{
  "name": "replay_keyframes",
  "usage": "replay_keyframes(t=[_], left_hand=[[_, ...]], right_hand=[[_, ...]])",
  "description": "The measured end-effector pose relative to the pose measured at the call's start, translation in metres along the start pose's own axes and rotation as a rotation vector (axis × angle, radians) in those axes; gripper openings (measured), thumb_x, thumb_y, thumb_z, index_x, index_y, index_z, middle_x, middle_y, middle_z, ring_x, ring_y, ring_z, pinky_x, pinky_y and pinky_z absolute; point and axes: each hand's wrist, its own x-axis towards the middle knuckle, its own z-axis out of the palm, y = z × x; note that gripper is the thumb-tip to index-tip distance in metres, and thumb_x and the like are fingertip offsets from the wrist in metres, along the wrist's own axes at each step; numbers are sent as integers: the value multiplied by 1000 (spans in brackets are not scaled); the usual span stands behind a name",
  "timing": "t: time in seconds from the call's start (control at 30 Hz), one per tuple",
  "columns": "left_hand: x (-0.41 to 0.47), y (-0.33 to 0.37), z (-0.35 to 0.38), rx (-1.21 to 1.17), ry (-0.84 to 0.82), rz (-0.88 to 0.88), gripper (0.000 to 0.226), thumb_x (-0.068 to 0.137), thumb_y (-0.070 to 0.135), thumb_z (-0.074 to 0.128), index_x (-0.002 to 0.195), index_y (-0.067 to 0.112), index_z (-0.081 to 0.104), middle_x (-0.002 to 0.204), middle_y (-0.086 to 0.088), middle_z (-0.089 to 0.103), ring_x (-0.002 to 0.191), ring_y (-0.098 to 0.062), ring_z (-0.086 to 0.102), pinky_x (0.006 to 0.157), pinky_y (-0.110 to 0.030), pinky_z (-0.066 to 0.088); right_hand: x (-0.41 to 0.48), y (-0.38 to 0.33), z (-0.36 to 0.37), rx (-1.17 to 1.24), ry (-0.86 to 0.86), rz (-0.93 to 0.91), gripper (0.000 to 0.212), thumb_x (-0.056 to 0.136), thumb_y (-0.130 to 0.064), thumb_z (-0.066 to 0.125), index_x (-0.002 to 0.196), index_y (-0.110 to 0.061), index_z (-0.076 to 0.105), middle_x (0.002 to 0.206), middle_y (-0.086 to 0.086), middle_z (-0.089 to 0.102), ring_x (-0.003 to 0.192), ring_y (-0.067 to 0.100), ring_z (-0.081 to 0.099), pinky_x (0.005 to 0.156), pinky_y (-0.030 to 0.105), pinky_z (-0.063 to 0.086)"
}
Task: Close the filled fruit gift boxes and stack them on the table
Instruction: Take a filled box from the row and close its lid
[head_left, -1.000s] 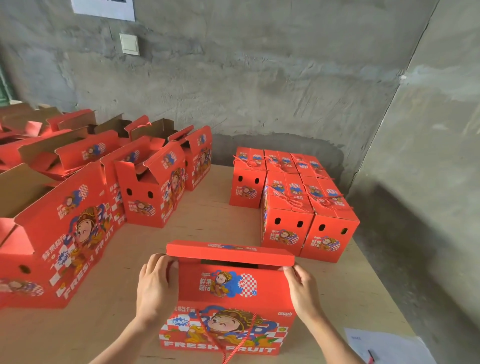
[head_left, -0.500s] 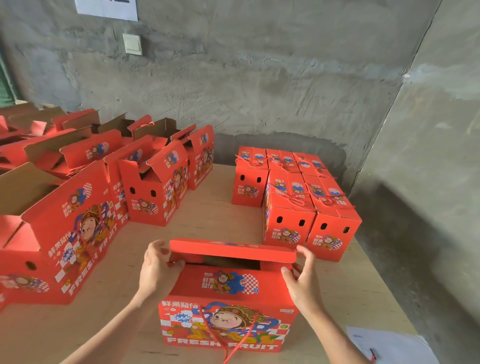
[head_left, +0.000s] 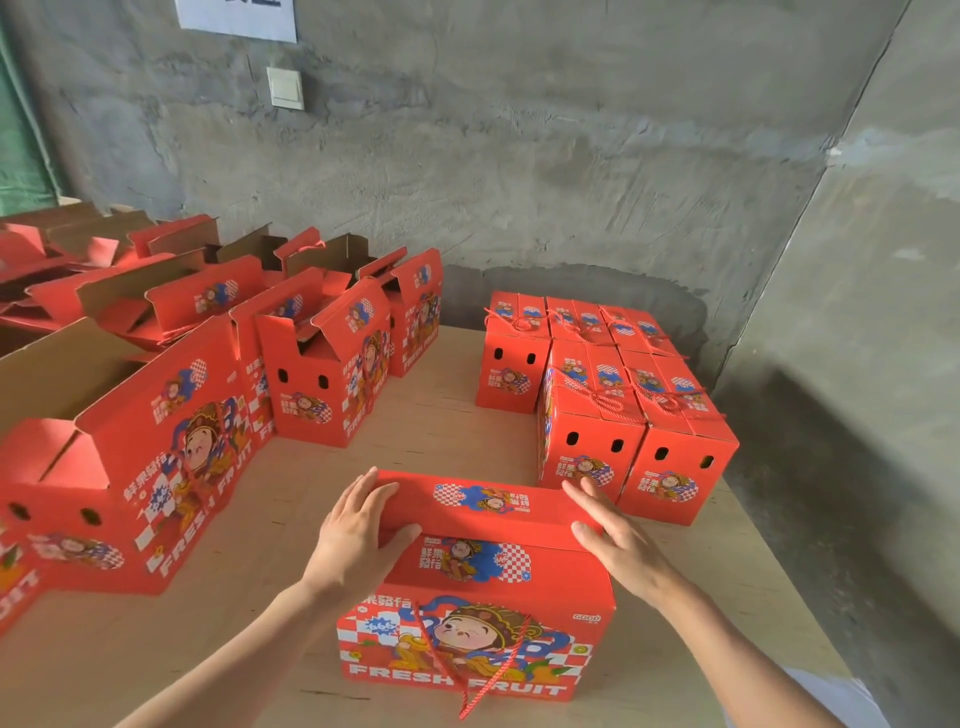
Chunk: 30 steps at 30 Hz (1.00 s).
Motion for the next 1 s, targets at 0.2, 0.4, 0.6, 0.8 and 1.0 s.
replay_keyframes(t=[0.2,0.4,0.6,0.8,1.0], left_hand=[[41,2,-18,302,-226,62,85,75,76,46,134,15,34,158,-2,9,146,-19,-5,114,-51,-5],[55,-2,-19,340,-411,174,77,87,64,39,150,29,13,150,2,24,139,-18,18,113,-35,24],[54,-5,-14,372,-420,174,68,91,61,34,149,38,7,152,1,17,140,-21,10,115,-38,20],[57,-7,-16,381,-437,217,65,91,61,34,147,45,6,150,1,20,136,-23,14,113,-38,20],[58,-6,-20,408,-475,225,64,91,62,34,146,49,4,151,1,20,137,-23,13,113,-38,21]], right_hand=[[6,10,-5,-224,4,-19,40,97,-43,42,137,-44,40,151,-17,23,131,-6,21,100,14,23],[5,12,-2,-229,35,-48,39,92,-52,38,131,-55,36,149,-19,25,127,-4,31,100,17,35],[7,12,0,-227,53,-64,35,97,-42,42,128,-56,34,151,-16,26,132,5,36,104,21,35],[6,13,2,-233,81,-59,36,98,-35,44,132,-48,40,152,-11,28,134,7,36,101,13,28],[5,11,4,-225,71,-46,36,98,-35,44,128,-52,37,152,-14,24,128,12,45,102,21,33]])
